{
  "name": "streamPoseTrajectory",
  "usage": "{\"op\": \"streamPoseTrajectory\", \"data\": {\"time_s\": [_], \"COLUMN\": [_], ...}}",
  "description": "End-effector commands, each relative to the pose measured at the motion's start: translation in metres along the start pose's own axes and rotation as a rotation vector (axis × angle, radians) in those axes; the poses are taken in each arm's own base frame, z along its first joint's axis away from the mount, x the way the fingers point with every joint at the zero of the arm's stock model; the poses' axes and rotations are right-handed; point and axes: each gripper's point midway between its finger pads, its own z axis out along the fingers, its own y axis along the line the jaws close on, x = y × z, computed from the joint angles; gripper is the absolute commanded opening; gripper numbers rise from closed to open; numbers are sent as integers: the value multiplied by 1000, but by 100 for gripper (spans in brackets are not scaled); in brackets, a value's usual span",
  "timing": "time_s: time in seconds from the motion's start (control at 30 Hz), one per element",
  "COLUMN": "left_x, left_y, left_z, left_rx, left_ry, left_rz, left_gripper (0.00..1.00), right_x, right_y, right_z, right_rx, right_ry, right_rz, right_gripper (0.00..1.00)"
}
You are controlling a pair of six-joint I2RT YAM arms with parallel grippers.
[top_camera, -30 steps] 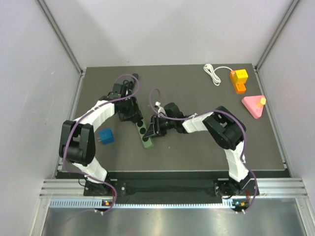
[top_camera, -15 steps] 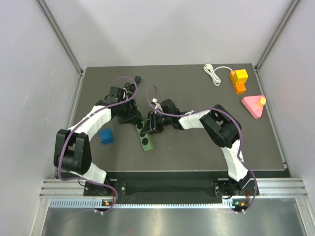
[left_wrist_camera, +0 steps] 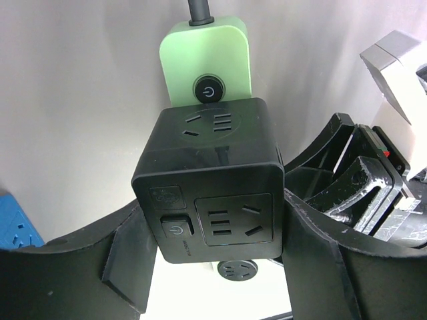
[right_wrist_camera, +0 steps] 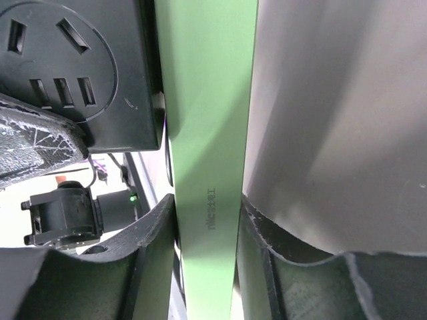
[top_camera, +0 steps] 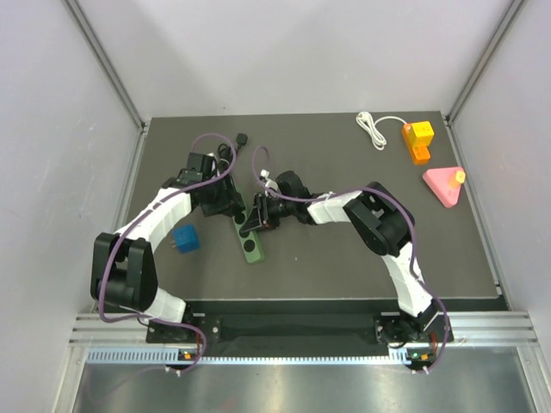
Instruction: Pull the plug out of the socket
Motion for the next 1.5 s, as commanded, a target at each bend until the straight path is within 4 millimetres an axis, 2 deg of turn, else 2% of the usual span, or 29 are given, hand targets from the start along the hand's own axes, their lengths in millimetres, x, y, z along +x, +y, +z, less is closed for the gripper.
{"op": "streamPoseTrajectory", "data": {"time_s": [0.0,0.07,0.17,0.33,0.43,0.7,0.8,0.9,1.0,1.03,1.17,1.33,1.37,1.47], "left_x": [-6,-6,-6,-8,-7,-5,-5,-4,0,1,4,8,8,7], "left_y": [-39,-38,-39,-42,-41,-47,-47,-49,-51,-51,-48,-28,-29,-56], "left_z": [-27,-27,-28,-30,-29,-29,-30,-30,-31,-31,-34,-38,-40,-50], "left_rx": [168,167,167,179,178,210,211,220,241,249,246,108,103,239], "left_ry": [-38,-39,-32,-35,-33,-25,-22,-16,-9,-6,-37,-18,-12,14], "left_rz": [19,22,24,24,19,8,9,7,12,25,46,-81,-104,-155], "left_gripper": [0,0,0,0,0,0,0,0,0,0,0,0,0,0], "right_x": [-21,-24,-24,-25,-29,-38,-41,-42,-45,-41,-41,-40,-41,-39], "right_y": [-34,-32,-29,-29,-21,-25,-27,-33,-50,-59,-84,-89,-89,-91], "right_z": [8,9,9,9,6,2,5,7,7,6,1,-3,-3,-4], "right_rx": [105,87,49,-9,-71,-78,-66,-51,21,60,173,228,239,266], "right_ry": [-107,-117,-120,-120,-139,-161,-165,-173,-200,-196,-228,-263,-266,-264], "right_rz": [-8,-7,13,46,45,65,79,95,143,175,247,270,270,286], "right_gripper": [36,42,46,48,52,53,49,39,2,0,0,0,0,0]}}
